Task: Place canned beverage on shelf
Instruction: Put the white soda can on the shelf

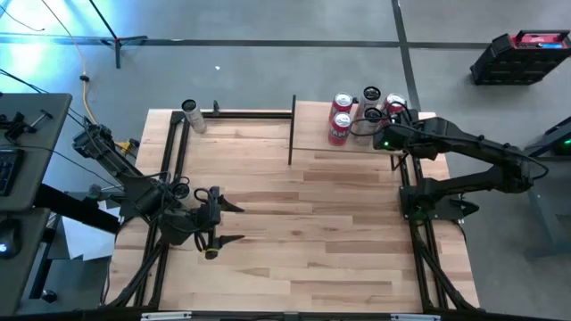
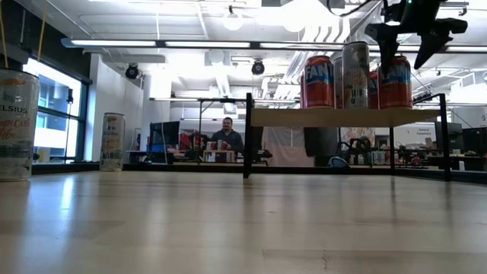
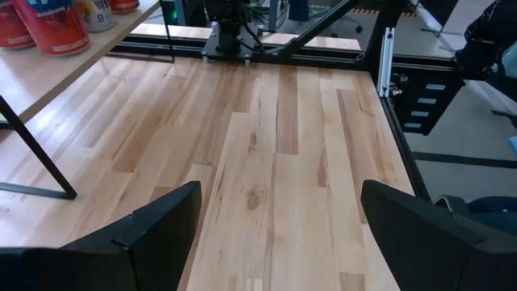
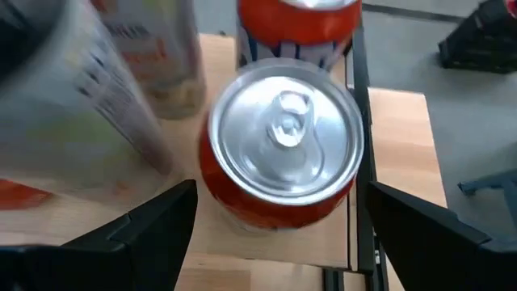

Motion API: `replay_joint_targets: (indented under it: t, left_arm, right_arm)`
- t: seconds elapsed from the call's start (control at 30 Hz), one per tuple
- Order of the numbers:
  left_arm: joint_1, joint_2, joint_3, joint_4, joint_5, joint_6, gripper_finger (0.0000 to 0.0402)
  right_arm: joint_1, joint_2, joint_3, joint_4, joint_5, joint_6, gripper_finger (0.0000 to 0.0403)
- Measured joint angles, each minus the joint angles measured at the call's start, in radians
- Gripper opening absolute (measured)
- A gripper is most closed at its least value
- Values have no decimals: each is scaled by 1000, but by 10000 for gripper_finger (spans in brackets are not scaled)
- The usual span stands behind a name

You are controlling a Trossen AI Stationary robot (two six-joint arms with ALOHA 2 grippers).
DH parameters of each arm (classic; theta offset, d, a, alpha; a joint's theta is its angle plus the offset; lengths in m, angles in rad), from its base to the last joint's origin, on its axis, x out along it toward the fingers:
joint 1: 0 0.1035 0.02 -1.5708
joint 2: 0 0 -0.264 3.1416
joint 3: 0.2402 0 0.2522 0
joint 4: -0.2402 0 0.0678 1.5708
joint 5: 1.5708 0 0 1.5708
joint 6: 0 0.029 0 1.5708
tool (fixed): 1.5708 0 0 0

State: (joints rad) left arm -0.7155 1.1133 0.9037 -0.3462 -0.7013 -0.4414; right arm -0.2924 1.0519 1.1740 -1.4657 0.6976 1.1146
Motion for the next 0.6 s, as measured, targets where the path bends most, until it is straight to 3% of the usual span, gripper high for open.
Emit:
replay_joint_targets:
  t: [0.23,0.33,0.6]
  left_arm:
    - [5,-16,0,-43,-23,-7,333]
    - [36,-33,26,-167,6,-77,333]
    - [149,-22,359,-636,69,-115,333]
  right_arm:
    - [69,-1,143,-1,-3,-81,341]
    - [145,-1,202,-1,-2,-107,341]
    - [403,1,244,6,94,-130,341]
